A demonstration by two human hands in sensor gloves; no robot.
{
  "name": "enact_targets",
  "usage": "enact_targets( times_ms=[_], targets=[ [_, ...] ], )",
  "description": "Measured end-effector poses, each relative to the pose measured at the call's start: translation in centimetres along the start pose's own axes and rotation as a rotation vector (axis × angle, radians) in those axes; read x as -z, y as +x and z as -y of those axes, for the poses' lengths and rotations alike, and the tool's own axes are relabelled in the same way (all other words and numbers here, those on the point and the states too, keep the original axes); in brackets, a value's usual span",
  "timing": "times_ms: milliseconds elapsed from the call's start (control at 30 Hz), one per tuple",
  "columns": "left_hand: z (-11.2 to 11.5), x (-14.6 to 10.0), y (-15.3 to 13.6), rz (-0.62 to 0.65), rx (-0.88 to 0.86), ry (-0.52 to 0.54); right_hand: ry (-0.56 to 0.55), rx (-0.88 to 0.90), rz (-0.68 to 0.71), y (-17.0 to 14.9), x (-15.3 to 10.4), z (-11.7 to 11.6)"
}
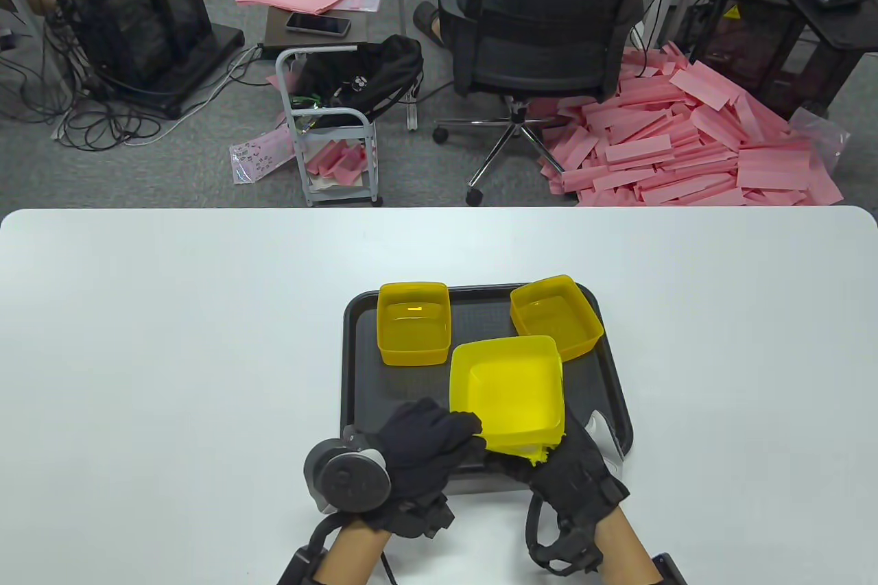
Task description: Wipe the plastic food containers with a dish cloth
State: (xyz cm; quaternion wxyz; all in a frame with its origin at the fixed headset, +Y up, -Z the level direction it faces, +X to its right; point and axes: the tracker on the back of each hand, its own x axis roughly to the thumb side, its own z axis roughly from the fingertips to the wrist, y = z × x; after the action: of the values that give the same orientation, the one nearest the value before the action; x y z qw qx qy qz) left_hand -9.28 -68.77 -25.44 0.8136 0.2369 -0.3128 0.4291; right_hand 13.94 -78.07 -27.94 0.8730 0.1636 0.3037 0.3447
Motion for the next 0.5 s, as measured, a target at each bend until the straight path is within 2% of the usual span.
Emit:
enact_targets(
  times_ms=[200, 400, 500],
  targets=[
    [-0.9, -0.1, -1.3, -0.087, -0.001, 0.033, -0.029, -0.066, -0.02, -0.1, 0.0, 0.3],
    [-1.6, -0.3, -2.1, -0.138, 0.028, 0.045, -0.185, -0.193, 0.029, 1.4, -0.7, 1.0],
    [-1.8, -0.3, -2.4, -0.167, 0.037, 0.068, -0.343, -0.402, 0.126, 3.1, -1.5, 0.9]
  ],
)
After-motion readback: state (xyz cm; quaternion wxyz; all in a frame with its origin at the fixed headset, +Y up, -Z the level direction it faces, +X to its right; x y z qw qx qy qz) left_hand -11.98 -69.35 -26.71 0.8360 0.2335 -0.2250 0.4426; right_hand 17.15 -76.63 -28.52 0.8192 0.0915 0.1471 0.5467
